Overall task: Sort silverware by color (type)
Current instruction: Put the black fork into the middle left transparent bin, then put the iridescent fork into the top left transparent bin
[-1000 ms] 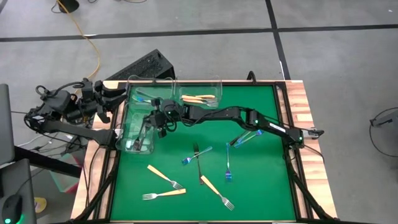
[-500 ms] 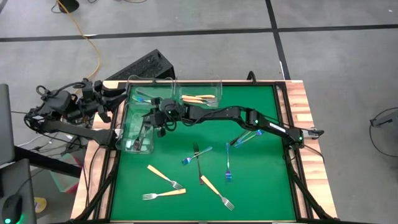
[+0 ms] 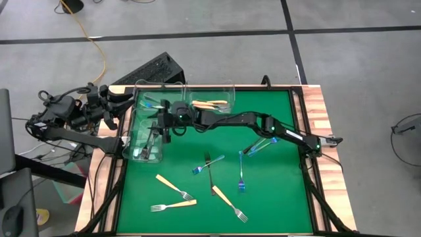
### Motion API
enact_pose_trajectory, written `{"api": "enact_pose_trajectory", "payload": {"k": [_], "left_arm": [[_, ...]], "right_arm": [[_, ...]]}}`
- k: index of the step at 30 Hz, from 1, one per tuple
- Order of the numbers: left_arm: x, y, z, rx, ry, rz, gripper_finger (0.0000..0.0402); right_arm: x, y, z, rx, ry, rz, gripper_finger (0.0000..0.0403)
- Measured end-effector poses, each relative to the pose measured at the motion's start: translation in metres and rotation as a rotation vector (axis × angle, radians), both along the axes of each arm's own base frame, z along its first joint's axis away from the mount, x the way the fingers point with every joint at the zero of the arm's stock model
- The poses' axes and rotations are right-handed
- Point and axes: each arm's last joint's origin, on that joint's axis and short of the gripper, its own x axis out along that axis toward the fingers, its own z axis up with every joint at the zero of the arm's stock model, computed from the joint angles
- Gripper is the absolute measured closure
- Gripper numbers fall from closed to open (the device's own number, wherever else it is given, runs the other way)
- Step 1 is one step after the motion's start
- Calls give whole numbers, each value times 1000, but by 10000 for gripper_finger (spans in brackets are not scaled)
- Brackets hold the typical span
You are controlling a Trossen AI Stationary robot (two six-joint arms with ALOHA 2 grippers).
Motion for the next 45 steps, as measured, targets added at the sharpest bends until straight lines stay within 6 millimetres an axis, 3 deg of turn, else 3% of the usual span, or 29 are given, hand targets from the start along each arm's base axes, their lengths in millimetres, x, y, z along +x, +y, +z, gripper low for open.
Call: {"api": "enact_pose_trajectory", "payload": {"k": [11, 18, 22, 27, 32, 38, 45], "left_arm": [[0, 0, 1, 7, -3, 8, 249], [0, 0, -1, 14, 21, 7, 249], [0, 0, -6, 8, 63, 7, 249], [4, -1, -13, -22, 132, -20, 249], [28, -6, -19, -21, 243, -80, 249], [76, -15, -34, 27, 439, -173, 249], [131, -24, -51, 63, 546, -265, 249]], "right_arm": [[-16, 7, 52, 49, -48, 4, 163], [-45, 7, 103, 48, 14, -3, 163], [-80, 11, 147, 2, 86, 2, 163], [-137, 17, 200, 5, 185, 0, 163], [-195, 24, 239, 0, 263, -54, 163], [-255, 30, 270, 76, 307, -103, 164], [-312, 37, 280, 188, 447, -172, 164]]}}
